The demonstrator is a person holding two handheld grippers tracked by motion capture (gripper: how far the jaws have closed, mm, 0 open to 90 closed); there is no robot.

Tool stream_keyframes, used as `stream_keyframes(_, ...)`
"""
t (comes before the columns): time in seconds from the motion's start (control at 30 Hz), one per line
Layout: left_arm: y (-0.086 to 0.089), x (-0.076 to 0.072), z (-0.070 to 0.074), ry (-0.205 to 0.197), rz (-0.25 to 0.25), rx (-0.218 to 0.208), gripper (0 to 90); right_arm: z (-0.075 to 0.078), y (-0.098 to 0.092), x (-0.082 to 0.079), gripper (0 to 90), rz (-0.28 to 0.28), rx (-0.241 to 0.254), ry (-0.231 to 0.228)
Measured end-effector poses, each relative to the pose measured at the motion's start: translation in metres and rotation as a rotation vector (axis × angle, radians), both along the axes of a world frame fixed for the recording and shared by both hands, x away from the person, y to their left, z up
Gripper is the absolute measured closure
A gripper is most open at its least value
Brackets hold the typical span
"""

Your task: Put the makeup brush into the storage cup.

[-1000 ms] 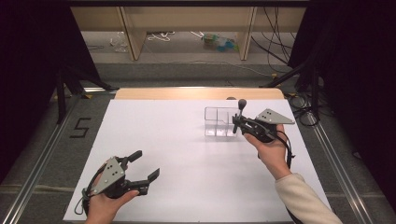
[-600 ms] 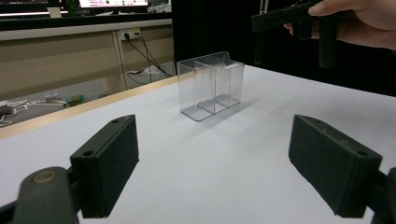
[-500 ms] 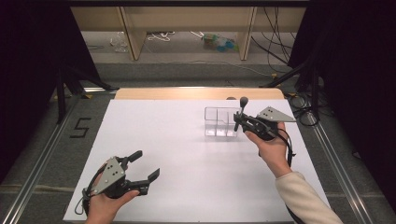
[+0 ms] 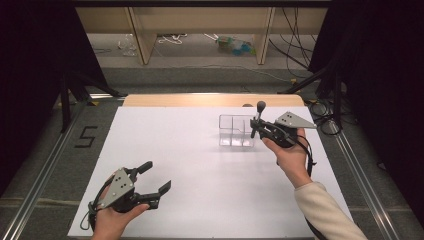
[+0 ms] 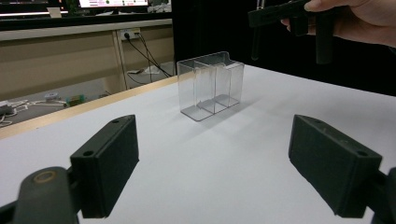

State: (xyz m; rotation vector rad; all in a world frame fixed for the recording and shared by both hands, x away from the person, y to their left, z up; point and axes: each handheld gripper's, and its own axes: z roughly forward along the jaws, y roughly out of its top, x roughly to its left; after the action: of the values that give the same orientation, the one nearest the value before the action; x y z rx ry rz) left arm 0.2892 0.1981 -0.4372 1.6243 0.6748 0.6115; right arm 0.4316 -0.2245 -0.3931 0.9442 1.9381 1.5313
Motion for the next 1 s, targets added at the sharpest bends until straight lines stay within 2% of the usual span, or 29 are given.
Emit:
stream_keyframes(0.07,0.000,0.000,0.000,-0.003,-0.002,0.005,16.1,0.001,0.000,0.000,79.5,-0.002,-0.005,0.011)
stream_keyframes(0.1,0.001,0.001,0.000,-0.005,-0.003,0.007,16.2,0.001,-0.001,0.003,79.5,-0.005,-0.009,-0.024)
stream_keyframes(0.13,0.000,0.000,0.000,0.002,0.001,-0.002,16.1,0.001,0.000,0.002,79.5,-0.006,-0.007,-0.004)
stream_keyframes(0.23,0.001,0.001,0.000,-0.008,-0.003,0.012,16.1,0.001,0.001,0.003,79.5,-0.012,0.001,0.005)
stream_keyframes(0.37,0.000,0.000,0.000,0.002,0.000,0.001,16.1,0.001,0.000,0.006,79.5,-0.006,-0.006,-0.010)
stream_keyframes(0.4,0.000,0.000,0.000,0.003,0.000,0.001,16.1,0.001,0.000,0.007,79.5,-0.008,-0.003,-0.030)
stream_keyframes(0.47,0.000,0.000,0.000,0.004,0.002,0.000,16.1,0.002,0.000,0.006,79.4,-0.017,0.000,-0.003)
stream_keyframes(0.53,0.000,0.000,0.000,0.005,0.001,-0.001,16.2,0.003,-0.001,0.007,79.5,-0.017,-0.002,0.005)
stream_keyframes(0.57,0.001,0.001,0.000,0.001,0.000,0.004,16.2,0.003,-0.002,0.010,79.5,-0.022,-0.002,-0.028)
stream_keyframes(0.63,0.000,0.001,0.000,0.003,0.000,0.002,16.2,0.004,-0.003,0.010,79.5,-0.027,-0.012,-0.015)
stream_keyframes(0.67,0.001,0.001,0.000,-0.003,-0.002,0.009,16.2,0.004,-0.002,0.009,79.5,-0.021,-0.001,0.008)
stream_keyframes(0.87,0.001,0.001,-0.001,0.000,-0.001,0.006,16.2,0.004,-0.002,0.013,79.5,-0.035,-0.010,-0.017)
stream_keyframes(0.93,0.000,0.001,-0.001,-0.001,-0.002,0.007,16.2,0.004,-0.002,0.013,79.5,-0.032,-0.012,0.000)
stream_keyframes(1.0,0.000,0.001,-0.001,-0.001,-0.002,0.008,16.2,0.004,-0.002,0.014,79.5,-0.033,-0.008,-0.007)
